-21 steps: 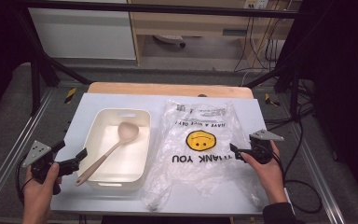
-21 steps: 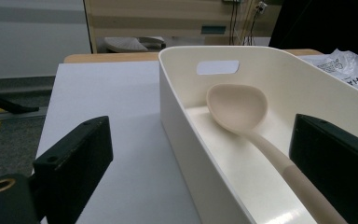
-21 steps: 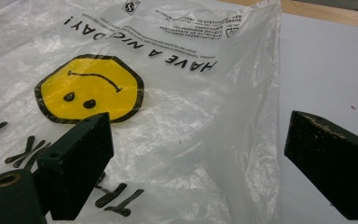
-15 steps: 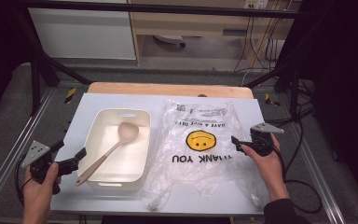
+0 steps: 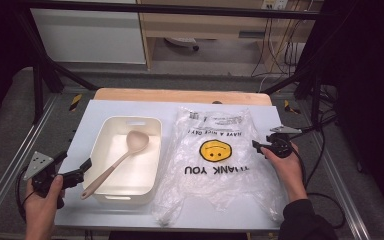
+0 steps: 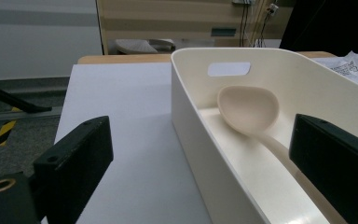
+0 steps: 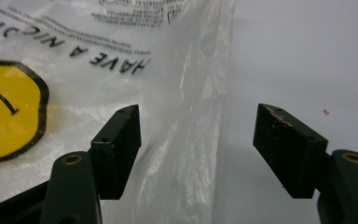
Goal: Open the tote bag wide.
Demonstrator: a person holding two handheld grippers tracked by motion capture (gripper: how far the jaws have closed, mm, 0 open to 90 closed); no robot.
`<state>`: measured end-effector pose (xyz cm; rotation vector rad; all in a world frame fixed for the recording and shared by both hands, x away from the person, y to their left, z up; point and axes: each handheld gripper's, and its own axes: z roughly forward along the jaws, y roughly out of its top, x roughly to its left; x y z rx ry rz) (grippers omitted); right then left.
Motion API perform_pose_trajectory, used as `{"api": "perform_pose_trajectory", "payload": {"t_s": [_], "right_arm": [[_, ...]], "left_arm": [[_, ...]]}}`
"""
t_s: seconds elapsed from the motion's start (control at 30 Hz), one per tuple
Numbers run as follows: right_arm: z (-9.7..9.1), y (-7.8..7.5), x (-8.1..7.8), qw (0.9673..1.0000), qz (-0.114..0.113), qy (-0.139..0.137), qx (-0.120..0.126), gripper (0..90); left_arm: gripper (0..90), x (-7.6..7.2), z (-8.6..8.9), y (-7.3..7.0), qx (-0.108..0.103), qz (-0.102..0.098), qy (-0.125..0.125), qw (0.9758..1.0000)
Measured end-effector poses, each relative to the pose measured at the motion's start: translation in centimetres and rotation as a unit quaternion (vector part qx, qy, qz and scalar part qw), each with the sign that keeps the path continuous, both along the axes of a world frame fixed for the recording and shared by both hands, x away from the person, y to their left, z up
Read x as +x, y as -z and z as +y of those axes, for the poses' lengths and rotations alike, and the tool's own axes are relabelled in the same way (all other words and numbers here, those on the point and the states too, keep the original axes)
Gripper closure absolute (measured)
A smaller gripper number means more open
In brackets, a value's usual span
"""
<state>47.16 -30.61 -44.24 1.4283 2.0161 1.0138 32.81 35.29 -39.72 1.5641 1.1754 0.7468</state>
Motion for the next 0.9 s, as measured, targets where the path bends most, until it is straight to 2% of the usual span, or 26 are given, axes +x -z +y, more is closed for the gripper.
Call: {"api": "perform_pose_trajectory", "payload": {"t_s": [0.13,0.23,0.3,0.4,0.43,0.57,0.7,0.77,0.9], "right_arm": [[-0.1,0.5,0.0,0.9999,0.014,0.001,0.003,37.3],[0.1,1.1,-0.2,0.9992,0.033,-0.022,0.004,58.0],[0.2,1.2,-0.2,0.9987,0.034,-0.033,0.017,70.4],[0.3,1.3,-0.2,0.9984,0.037,-0.039,0.019,86.8],[0.3,1.3,-0.2,0.9983,0.037,-0.041,0.018,89.7],[-0.1,1.1,0.0,0.9990,0.030,-0.027,0.018,90.0],[-1.4,1.1,0.1,0.9994,0.023,0.011,0.025,90.0],[-2.1,1.1,0.2,0.9988,0.019,0.029,0.033,90.0],[-3.3,1.1,0.4,0.9975,0.015,0.062,0.032,90.0]], "left_arm": [[5.8,0.0,0.0,0.0,-0.001,0.000,-0.001,1.0000],[5.8,0.0,0.1,0.1,-0.001,0.002,0.000,1.0000],[5.8,0.0,0.1,0.1,-0.002,0.002,0.000,1.0000],[5.9,0.1,0.1,0.1,-0.003,0.002,-0.001,1.0000],[5.9,0.1,0.1,0.1,-0.003,0.002,-0.001,1.0000],[5.8,0.2,0.0,0.2,-0.004,0.003,-0.004,1.0000],[5.8,0.2,0.0,0.2,-0.003,0.006,-0.002,1.0000],[5.8,0.2,0.0,0.3,-0.002,0.006,-0.003,1.0000],[5.9,0.2,0.0,0.3,0.000,0.008,-0.003,1.0000]]}}
